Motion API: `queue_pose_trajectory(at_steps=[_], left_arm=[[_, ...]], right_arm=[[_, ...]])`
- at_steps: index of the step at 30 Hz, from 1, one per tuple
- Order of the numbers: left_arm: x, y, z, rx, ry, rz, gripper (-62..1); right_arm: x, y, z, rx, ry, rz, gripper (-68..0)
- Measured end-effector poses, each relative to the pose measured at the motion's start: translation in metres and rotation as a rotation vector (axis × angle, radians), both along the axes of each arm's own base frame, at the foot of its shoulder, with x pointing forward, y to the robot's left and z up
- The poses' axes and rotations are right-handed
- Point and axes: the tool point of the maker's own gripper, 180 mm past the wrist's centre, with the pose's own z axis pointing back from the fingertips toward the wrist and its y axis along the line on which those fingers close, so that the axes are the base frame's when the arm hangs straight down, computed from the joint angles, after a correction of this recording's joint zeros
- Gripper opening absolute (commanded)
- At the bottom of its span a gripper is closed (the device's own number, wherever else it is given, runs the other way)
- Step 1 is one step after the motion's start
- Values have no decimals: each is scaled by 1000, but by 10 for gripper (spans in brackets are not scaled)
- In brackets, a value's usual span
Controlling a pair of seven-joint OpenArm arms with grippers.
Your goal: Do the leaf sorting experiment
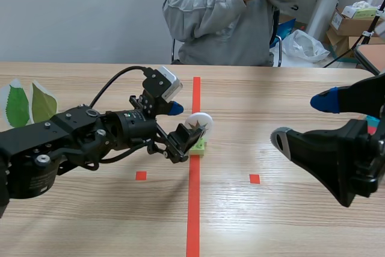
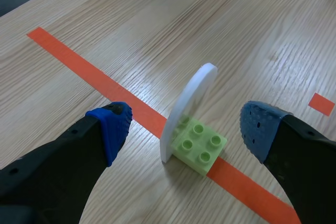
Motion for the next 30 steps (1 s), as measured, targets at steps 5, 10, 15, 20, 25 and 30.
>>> queue_pose_trajectory(at_steps=[5,10,15,20,25,30], left_arm=[[3,-2,-10,41,-12,16,-159],[6,-5,-18,76,-19,27,-159],[6,-7,-21,83,-19,30,-159],[13,-7,-18,89,-38,56,-230],[12,-14,-16,77,-39,52,-333],[12,-16,-15,73,-40,50,-442]], right_arm=[[0,0,0,0,-1,0,-84],[0,0,1,3,-3,0,-84],[0,0,1,2,-3,0,-84],[0,0,1,2,-3,0,-84],[0,0,1,2,-3,0,-84],[0,0,1,2,-3,0,-84]])
